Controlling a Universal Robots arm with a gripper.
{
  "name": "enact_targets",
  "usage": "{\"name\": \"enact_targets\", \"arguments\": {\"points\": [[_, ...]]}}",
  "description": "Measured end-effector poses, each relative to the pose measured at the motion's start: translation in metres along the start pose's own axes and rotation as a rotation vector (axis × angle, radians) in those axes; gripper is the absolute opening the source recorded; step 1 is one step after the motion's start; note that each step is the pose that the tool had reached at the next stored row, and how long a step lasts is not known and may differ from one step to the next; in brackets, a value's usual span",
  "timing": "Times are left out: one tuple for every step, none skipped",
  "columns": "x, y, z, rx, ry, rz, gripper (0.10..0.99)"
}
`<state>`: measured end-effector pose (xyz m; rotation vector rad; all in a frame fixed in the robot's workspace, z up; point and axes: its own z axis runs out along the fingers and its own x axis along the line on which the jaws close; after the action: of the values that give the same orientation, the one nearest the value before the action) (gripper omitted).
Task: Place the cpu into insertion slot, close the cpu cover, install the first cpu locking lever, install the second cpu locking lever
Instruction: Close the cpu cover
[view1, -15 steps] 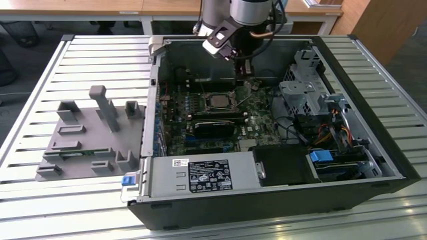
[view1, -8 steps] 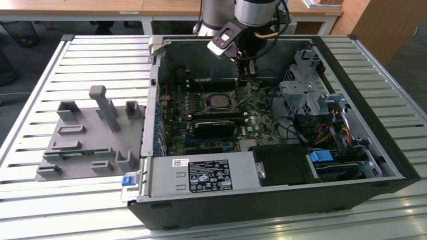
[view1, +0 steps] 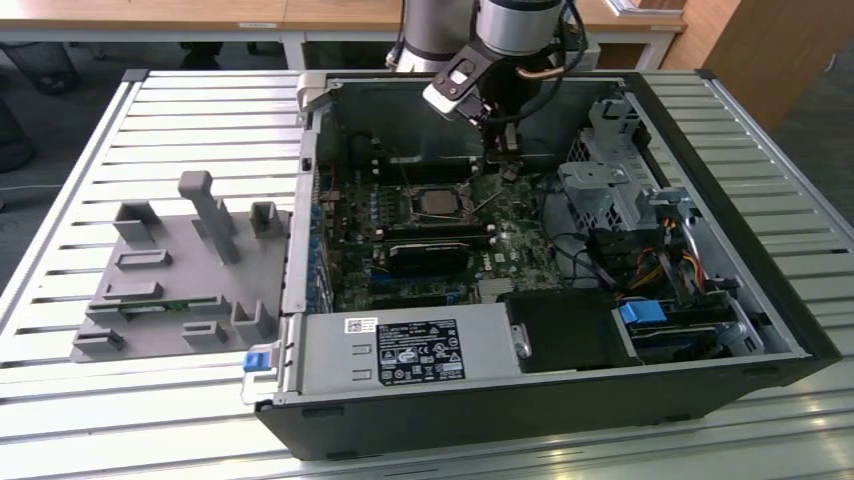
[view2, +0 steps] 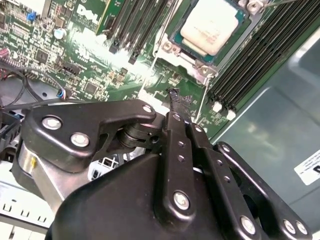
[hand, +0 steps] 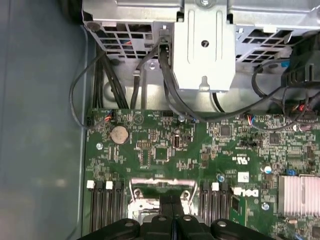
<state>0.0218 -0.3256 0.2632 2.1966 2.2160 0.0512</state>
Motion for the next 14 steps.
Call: {"name": "enact_targets", "arguments": {"points": [[0.0002, 0.0013, 0.0003, 0.0, 0.0001, 0.0, 0.106], [0.0005, 0.0029, 0.0006, 0.0, 0.0002, 0.0, 0.106], [0.0008, 0.0045, 0.0008, 0.0, 0.0003, 0.0, 0.106], [0.0011, 0.0059, 0.001, 0.0, 0.0003, 0.0, 0.106], [0.0013, 0.007, 0.0012, 0.0, 0.0003, 0.0, 0.106], [0.0017, 0.0083, 0.0014, 0.0, 0.0001, 0.0, 0.106], [0.002, 0.0094, 0.0017, 0.0, 0.0001, 0.0, 0.106], [0.0024, 0.0104, 0.002, 0.0, 0.0002, 0.0, 0.106], [0.0029, 0.0115, 0.0023, 0.0, -0.0001, 0.0, 0.106], [0.0035, 0.0132, 0.0027, 0.0, -0.0001, 0.0, 0.106], [0.0039, 0.0147, 0.0032, 0.001, -0.0002, 0.0, 0.106], [0.0042, 0.016, 0.0036, 0.001, -0.0004, 0.0, 0.106], [0.0046, 0.0175, 0.0041, 0.001, -0.0005, 0.0, 0.106], [0.0051, 0.0193, 0.0045, 0.002, -0.0007, 0.0, 0.106]]}}
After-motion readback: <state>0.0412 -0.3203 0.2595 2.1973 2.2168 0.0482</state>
